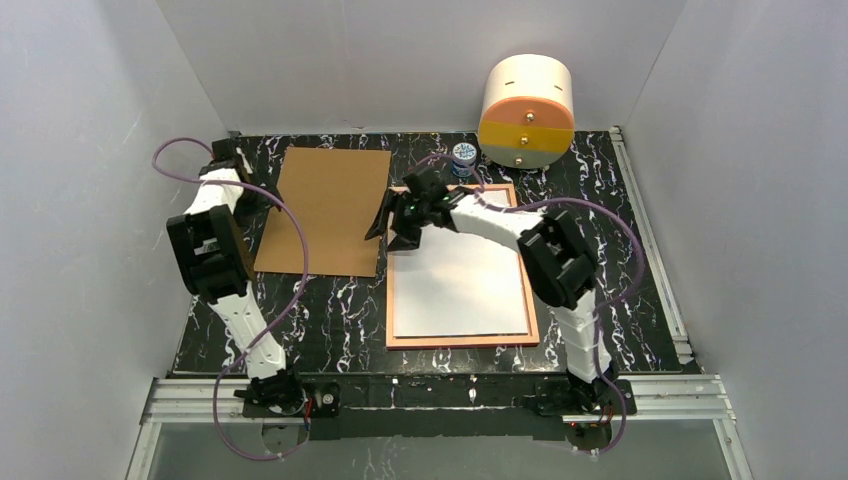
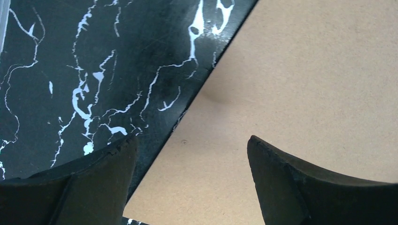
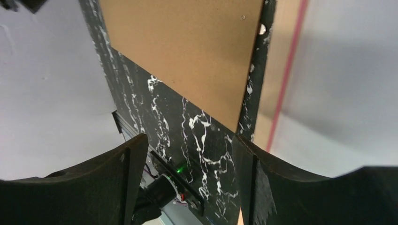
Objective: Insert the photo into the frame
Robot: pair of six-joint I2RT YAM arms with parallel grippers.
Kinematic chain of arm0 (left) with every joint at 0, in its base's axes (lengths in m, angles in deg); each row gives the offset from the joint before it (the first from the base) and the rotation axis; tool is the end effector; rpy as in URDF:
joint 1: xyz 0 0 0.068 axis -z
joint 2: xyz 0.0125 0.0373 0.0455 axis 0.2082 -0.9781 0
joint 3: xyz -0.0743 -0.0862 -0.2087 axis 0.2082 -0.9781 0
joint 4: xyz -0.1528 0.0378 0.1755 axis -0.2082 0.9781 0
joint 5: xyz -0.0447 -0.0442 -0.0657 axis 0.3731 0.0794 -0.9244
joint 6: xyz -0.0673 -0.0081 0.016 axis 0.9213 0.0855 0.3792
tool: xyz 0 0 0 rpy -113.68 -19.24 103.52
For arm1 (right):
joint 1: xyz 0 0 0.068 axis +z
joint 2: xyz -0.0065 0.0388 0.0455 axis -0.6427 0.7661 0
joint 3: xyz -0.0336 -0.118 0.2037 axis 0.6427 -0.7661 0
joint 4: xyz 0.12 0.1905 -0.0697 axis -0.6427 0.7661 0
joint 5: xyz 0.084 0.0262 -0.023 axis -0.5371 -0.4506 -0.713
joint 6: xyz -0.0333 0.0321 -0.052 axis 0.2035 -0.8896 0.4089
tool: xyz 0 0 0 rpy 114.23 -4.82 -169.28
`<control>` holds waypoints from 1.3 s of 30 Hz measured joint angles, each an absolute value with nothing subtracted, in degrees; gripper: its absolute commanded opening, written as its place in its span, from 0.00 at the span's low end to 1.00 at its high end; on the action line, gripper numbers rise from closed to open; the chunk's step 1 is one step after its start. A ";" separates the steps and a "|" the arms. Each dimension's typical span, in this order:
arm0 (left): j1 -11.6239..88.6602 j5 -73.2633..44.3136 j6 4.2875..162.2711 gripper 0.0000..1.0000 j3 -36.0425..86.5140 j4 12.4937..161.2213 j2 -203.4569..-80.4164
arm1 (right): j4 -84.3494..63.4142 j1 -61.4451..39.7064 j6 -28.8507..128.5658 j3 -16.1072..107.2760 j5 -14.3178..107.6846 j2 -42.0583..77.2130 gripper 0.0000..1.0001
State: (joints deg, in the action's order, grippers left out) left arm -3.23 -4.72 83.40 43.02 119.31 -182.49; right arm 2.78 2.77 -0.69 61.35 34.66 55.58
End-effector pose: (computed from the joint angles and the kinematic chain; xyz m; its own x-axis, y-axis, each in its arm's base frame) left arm 0.3987 0.1101 0.1680 -0.7304 -0.4093 -0.5468 -0.4340 0.8963 -0.0912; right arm 0.3146 0.3170 0.1803 -0.9567 0.1953 -0.2160 -0.0348 0.6597 0.7507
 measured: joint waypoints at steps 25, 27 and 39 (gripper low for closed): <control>-11.44 -22.07 82.38 0.77 35.50 117.60 -181.88 | 21.89 9.91 -12.65 84.69 47.65 73.55 0.76; -11.42 -22.27 82.40 0.75 35.04 117.12 -181.62 | 22.24 10.07 -12.65 85.39 47.54 73.92 0.76; -12.32 -22.64 85.46 0.53 31.11 113.89 -180.00 | 14.02 9.28 -10.85 79.97 42.38 72.15 0.73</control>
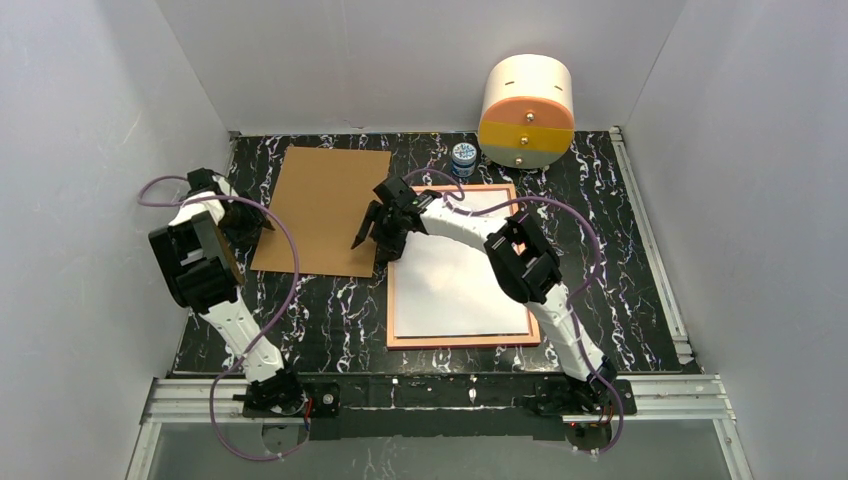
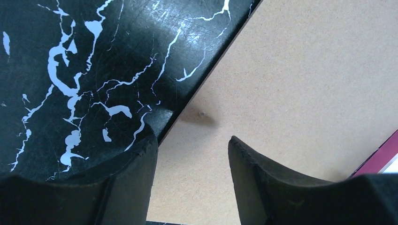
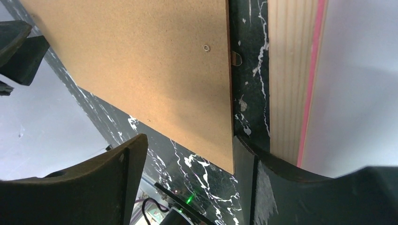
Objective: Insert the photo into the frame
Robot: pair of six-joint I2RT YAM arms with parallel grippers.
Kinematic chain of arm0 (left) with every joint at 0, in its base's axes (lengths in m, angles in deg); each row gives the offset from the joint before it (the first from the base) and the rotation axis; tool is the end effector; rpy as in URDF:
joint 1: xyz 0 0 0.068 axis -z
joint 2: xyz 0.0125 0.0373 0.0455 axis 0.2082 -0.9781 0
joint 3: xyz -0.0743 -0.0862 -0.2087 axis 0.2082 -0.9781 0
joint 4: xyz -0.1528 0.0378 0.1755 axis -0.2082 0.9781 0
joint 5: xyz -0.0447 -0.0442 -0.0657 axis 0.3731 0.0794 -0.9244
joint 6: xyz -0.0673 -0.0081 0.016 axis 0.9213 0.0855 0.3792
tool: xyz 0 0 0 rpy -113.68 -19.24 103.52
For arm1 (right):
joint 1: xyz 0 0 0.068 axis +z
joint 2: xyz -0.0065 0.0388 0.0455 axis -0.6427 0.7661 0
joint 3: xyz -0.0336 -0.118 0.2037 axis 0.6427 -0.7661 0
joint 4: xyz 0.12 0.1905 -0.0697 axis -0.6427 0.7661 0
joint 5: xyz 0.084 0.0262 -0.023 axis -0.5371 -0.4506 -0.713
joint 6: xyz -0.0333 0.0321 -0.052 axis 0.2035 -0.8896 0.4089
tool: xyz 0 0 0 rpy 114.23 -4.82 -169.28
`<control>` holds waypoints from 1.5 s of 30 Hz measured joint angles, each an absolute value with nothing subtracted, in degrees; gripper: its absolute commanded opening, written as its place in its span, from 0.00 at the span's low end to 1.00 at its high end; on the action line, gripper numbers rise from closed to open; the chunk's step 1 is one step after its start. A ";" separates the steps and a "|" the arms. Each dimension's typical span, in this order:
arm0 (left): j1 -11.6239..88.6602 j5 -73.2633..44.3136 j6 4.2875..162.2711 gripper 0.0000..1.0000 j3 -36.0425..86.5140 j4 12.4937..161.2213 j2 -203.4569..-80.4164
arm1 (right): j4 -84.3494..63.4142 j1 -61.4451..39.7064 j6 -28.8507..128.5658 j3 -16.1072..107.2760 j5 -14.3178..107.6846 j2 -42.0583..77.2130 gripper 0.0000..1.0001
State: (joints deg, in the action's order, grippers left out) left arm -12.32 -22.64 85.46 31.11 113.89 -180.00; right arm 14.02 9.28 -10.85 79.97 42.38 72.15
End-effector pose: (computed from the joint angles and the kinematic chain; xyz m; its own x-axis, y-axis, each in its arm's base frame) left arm 0.3583 0.1443 0.1336 -0.7055 -0.5695 -0.4218 -0.4485 0.8196 -0.3564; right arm 0.3085 0.3764 0.1326 -0.9572 0.2737 -0.0941 0.1504 0.7482 0.6462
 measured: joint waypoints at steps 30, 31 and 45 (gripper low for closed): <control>-8.97 -25.26 95.58 0.46 12.38 106.87 -167.41 | 1.36 7.53 -7.14 68.10 43.91 54.97 0.62; -8.21 -26.20 96.04 0.46 10.78 106.94 -166.17 | 1.47 7.33 -6.79 67.05 44.15 54.67 0.62; -5.26 -33.96 98.27 0.47 1.08 113.01 -158.71 | -7.62 -0.36 -0.78 35.75 43.63 37.14 0.53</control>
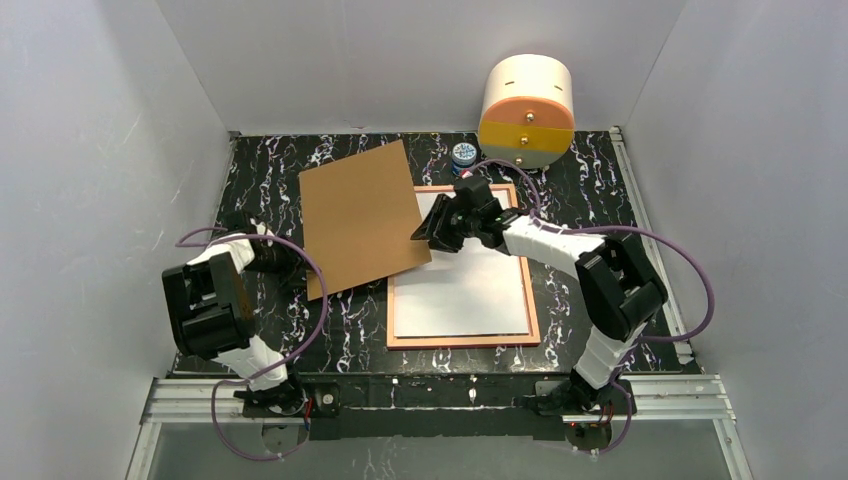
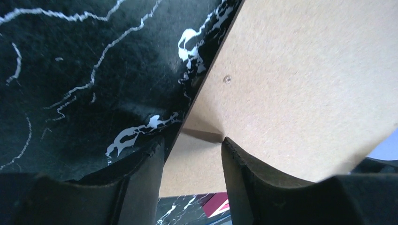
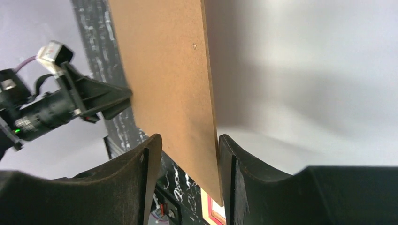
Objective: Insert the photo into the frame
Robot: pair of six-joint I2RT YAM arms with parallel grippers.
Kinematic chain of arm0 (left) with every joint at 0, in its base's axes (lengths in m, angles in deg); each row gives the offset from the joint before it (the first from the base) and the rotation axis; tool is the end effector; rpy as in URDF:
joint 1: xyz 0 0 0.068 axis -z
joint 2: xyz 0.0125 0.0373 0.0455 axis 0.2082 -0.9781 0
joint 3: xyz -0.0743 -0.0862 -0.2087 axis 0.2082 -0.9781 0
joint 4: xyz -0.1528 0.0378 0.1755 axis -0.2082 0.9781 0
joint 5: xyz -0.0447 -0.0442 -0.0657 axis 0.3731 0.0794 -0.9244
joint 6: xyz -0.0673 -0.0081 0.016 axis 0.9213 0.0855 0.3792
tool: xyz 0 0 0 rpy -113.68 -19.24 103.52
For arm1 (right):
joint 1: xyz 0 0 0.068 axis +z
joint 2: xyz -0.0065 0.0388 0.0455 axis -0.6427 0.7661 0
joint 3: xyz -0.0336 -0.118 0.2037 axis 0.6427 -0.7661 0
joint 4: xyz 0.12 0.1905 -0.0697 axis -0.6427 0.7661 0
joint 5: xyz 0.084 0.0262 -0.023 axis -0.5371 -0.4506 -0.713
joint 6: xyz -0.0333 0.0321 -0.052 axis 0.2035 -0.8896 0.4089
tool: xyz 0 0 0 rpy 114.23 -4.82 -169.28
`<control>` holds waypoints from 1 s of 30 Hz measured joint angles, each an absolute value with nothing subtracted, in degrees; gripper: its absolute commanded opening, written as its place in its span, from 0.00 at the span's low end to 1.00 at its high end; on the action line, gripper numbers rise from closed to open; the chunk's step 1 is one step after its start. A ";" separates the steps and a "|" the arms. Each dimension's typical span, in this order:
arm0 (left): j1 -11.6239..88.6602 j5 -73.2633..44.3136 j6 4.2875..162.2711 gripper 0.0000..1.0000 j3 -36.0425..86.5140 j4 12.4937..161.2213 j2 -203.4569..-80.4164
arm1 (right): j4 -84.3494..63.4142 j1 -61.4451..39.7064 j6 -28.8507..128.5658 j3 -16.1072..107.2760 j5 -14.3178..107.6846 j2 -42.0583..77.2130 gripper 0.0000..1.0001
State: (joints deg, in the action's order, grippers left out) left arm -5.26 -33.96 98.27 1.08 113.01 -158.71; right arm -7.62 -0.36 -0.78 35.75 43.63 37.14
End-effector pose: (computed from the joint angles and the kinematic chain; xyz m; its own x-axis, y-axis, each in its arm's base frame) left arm 0.2680 0.0556 0.1172 -0.7493 -0.6476 -0.1384 -0.4842 0.6783 -0.5527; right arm 0.2831 0.2482 0.1820 -0.8796 0.3469 -0.3254 0.0046 0.6904 0.7234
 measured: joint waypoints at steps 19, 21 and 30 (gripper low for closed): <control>-3.58 -32.78 96.82 0.50 0.81 115.42 -157.38 | -24.38 -3.46 -1.50 37.04 25.31 40.17 0.24; -3.53 -32.78 96.85 0.51 1.01 115.88 -157.38 | -24.32 -3.44 -1.02 38.26 24.11 40.83 0.12; -3.45 -32.72 97.74 0.66 3.20 117.78 -157.29 | -19.23 -3.55 1.36 42.05 24.85 41.79 0.01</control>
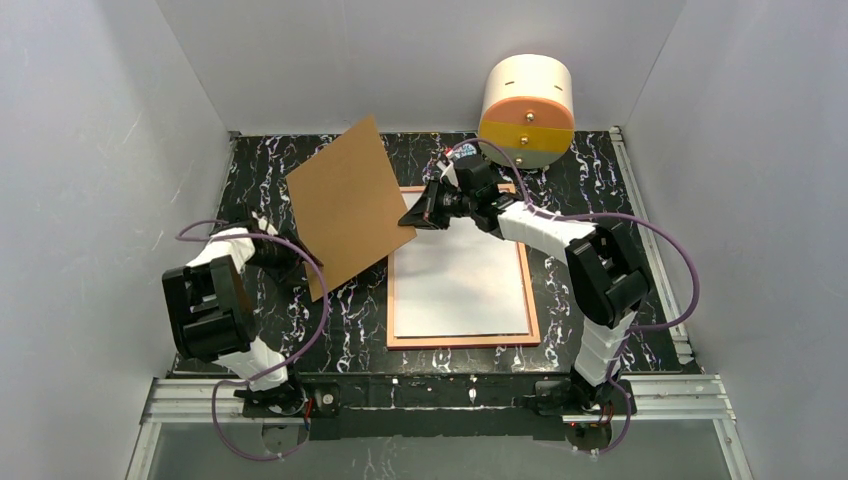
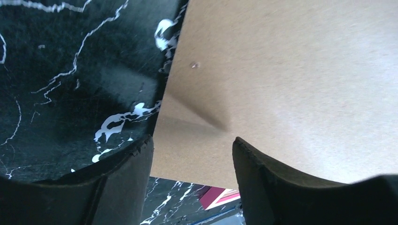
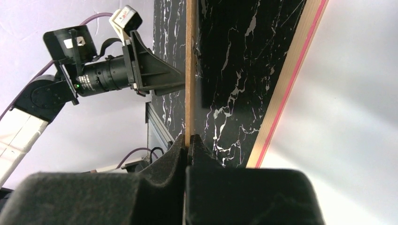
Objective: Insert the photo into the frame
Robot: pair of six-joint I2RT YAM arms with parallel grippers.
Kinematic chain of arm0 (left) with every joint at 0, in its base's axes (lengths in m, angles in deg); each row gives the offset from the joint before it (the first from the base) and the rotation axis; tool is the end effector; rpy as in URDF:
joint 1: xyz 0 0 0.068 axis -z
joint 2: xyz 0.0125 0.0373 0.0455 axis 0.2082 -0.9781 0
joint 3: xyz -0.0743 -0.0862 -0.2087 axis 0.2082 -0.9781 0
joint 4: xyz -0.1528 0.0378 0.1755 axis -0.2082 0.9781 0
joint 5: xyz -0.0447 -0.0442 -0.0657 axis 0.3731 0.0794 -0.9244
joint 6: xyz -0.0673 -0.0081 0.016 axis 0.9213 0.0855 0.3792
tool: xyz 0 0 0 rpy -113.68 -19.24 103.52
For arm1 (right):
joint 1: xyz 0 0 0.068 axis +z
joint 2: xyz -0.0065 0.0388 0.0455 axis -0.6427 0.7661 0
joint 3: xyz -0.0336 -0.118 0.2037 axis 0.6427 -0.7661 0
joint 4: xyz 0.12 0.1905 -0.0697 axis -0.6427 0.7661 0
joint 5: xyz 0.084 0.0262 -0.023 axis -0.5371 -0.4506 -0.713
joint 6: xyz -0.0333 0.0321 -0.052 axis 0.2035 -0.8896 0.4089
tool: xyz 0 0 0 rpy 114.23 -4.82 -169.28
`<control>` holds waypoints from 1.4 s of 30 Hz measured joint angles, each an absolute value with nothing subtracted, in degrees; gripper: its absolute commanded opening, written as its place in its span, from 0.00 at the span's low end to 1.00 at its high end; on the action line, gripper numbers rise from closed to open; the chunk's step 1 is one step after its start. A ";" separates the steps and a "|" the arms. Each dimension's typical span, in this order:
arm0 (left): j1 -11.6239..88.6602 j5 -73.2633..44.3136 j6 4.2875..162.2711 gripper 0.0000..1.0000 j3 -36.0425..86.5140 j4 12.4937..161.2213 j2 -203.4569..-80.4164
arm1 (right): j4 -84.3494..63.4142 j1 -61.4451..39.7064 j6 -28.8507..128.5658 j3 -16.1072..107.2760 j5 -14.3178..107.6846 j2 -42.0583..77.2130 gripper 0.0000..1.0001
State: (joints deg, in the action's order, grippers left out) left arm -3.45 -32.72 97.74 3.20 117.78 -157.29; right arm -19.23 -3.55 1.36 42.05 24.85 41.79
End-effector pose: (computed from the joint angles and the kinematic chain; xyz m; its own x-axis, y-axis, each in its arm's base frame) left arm 0.2678 0.0477 0.1283 -0.7724 -0.6213 -0.1319 -0.4749 0.7028 -0.5296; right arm 0.3103 0.2638 0.2122 -0.9138 0.2150 -0.3446 -0.2187 0.4545 0.8635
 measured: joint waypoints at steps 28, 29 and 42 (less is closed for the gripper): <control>-2.81 -50.20 125.35 0.71 7.61 103.51 -149.20 | -7.01 -13.71 -23.90 55.86 19.69 41.64 0.01; -2.55 -50.83 127.29 0.67 7.04 102.00 -148.29 | -7.40 -13.67 -24.76 55.75 19.28 41.64 0.01; -2.18 -55.16 151.66 0.20 0.55 83.09 -145.97 | -11.64 -14.22 -28.58 51.97 17.90 41.38 0.01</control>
State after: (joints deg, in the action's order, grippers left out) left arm -2.18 -55.16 151.66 0.55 83.09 -145.97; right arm -11.64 -14.22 -28.58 51.97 17.90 41.38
